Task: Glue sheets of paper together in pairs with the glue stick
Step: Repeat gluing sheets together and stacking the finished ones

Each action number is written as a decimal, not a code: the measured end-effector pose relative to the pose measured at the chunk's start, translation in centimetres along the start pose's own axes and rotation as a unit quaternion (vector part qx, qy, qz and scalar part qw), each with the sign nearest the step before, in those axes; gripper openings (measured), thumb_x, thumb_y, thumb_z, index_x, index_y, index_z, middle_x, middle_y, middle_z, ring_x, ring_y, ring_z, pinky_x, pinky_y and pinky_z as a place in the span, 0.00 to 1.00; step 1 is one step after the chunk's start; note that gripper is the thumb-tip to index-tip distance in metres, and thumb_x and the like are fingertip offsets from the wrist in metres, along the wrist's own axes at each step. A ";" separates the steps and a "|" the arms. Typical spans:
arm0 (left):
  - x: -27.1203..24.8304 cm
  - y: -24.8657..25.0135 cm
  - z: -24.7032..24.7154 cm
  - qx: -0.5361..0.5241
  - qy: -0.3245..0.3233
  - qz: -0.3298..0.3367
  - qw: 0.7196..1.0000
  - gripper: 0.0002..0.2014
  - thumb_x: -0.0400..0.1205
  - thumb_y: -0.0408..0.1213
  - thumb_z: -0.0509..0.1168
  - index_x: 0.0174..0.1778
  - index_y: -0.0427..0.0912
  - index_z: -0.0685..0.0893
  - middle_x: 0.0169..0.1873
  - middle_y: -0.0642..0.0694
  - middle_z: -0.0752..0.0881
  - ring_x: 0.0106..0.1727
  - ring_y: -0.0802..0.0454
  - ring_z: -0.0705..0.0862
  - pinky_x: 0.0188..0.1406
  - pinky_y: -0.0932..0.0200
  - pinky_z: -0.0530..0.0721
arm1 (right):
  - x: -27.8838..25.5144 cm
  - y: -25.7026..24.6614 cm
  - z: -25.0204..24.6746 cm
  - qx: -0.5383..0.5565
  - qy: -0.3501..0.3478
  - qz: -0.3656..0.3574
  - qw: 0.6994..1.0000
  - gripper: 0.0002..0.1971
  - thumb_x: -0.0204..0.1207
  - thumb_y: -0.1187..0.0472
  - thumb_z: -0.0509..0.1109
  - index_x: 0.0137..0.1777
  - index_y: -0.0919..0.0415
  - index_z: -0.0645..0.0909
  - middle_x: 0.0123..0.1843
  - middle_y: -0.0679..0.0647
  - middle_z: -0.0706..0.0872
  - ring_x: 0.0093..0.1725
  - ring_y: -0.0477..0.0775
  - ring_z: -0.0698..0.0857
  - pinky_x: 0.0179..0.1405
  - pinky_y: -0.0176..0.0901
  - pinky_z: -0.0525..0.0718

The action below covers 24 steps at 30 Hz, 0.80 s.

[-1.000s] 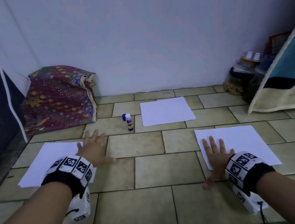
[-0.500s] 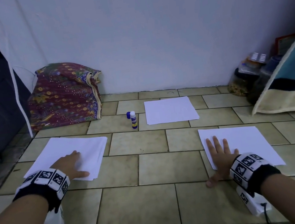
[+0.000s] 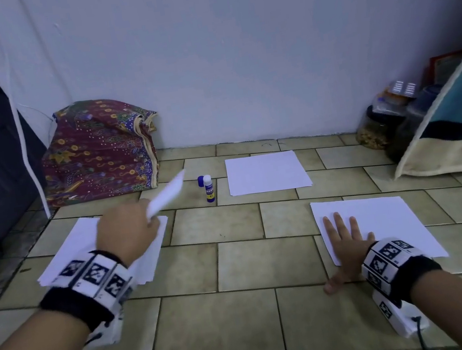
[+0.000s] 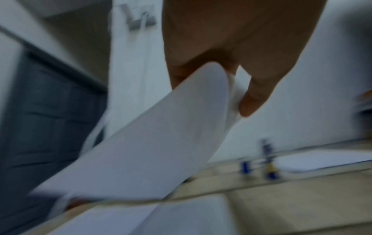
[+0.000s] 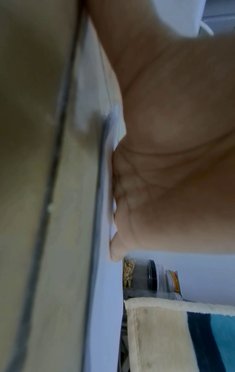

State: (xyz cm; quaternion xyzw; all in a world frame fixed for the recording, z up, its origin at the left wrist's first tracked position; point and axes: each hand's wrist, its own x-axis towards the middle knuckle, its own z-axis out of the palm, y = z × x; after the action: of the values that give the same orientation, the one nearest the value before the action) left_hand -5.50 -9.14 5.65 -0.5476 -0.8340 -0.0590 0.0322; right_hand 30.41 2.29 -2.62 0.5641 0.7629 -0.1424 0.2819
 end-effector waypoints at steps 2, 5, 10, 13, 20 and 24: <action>-0.5 4.0 0.2 0.006 -0.043 0.043 0.998 0.13 0.81 0.45 0.61 0.56 0.43 0.81 0.48 0.44 0.86 0.49 0.43 0.84 0.42 0.56 0.76 | 0.0 0.0 -0.2 -0.003 -0.005 0.001 1.000 0.77 0.52 0.27 0.77 0.77 0.55 0.18 0.80 0.56 0.20 0.80 0.69 0.29 0.77 0.73 0.47; -1.6 9.9 2.3 0.015 -0.117 0.108 0.987 0.14 0.83 0.44 0.58 0.61 0.44 0.79 0.57 0.46 0.85 0.57 0.46 0.83 0.47 0.56 0.75 | 0.0 0.0 -0.2 -0.002 -0.005 0.003 1.000 0.77 0.51 0.27 0.77 0.77 0.55 0.18 0.80 0.56 0.20 0.80 0.69 0.29 0.77 0.74 0.47; -2.2 14.6 5.2 0.042 -0.228 0.133 0.964 0.12 0.83 0.46 0.59 0.54 0.42 0.80 0.51 0.45 0.83 0.54 0.46 0.83 0.42 0.59 0.70 | 0.3 -0.1 -0.3 -0.009 0.000 0.010 1.000 0.78 0.48 0.26 0.77 0.77 0.55 0.18 0.80 0.56 0.22 0.80 0.70 0.29 0.77 0.74 0.48; -1.9 14.9 5.5 0.059 -0.266 0.145 0.951 0.28 0.79 0.67 0.59 0.51 0.41 0.81 0.44 0.47 0.75 0.47 0.48 0.80 0.41 0.57 0.71 | 0.0 -0.3 -0.7 -0.013 0.004 0.015 1.000 0.76 0.51 0.27 0.77 0.79 0.55 0.21 0.82 0.56 0.25 0.81 0.70 0.31 0.77 0.71 0.50; 0.4 12.5 5.6 0.040 -0.308 0.180 0.933 0.31 0.77 0.51 0.72 0.73 0.43 0.72 0.68 0.44 0.73 0.68 0.45 0.74 0.62 0.52 0.77 | -0.2 0.0 -3.1 -0.002 0.018 0.006 1.000 0.63 0.60 0.25 0.70 0.84 0.56 0.38 0.85 0.56 0.42 0.83 0.65 0.50 0.76 0.60 0.62; 1.2 11.6 6.9 -0.006 -0.313 0.169 0.935 0.34 0.74 0.43 0.76 0.73 0.47 0.68 0.78 0.45 0.60 0.81 0.40 0.53 0.72 0.43 0.69 | 0.0 0.2 -5.8 0.007 0.015 0.007 1.000 0.62 0.53 0.15 0.58 0.83 0.52 0.50 0.84 0.56 0.53 0.82 0.63 0.55 0.77 0.59 0.63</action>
State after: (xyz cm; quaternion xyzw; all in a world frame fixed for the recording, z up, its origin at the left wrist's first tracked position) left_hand 4.71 -2.57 -0.29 -0.6716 -0.6966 0.1163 -0.2239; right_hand 28.98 5.48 2.05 0.5738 0.7617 -0.1372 0.2676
